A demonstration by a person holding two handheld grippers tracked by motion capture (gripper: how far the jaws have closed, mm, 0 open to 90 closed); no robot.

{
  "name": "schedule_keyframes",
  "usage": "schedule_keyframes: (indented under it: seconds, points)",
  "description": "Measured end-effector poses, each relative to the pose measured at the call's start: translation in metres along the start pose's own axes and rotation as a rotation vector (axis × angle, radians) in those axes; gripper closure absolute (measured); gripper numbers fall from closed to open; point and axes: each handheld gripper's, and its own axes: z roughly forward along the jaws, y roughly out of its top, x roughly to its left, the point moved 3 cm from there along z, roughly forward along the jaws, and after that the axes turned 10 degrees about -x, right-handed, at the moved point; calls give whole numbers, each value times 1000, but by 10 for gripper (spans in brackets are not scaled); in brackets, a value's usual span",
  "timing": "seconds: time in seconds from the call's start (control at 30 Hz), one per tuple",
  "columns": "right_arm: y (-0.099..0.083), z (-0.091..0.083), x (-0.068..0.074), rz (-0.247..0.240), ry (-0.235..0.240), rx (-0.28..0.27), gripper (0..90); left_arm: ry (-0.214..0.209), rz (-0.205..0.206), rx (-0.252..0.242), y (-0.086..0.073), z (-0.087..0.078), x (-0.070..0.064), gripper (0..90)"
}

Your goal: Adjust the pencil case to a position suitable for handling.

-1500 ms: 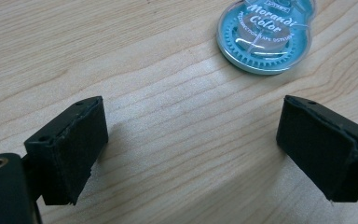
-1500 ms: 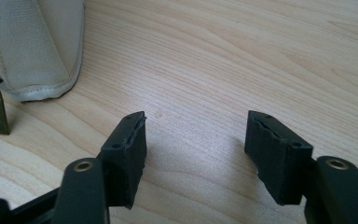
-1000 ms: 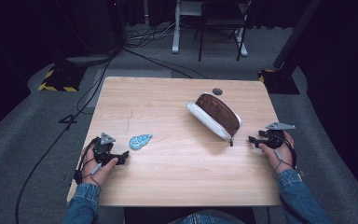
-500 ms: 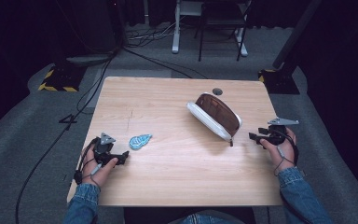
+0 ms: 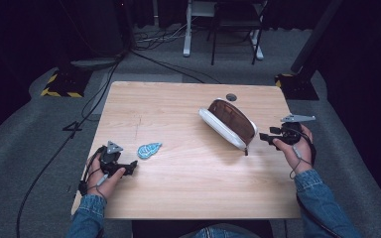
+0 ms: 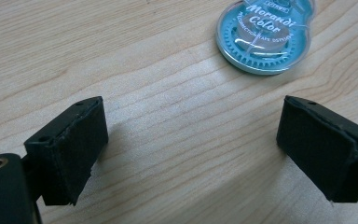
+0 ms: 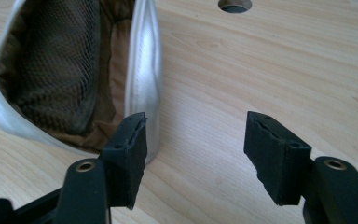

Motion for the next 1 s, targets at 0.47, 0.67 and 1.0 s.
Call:
schedule_keyframes:
  seconds: [0.47,0.67,1.0]
  points:
    - [21,21,15,0,57,28,368,-1,1,-3,0,0,0,90]
    - [23,31,14,-10,54,58,366,1,2,-1,0,0,0,90]
    - [26,48,12,-24,51,105,378,0,2,-1,0,1,0,90]
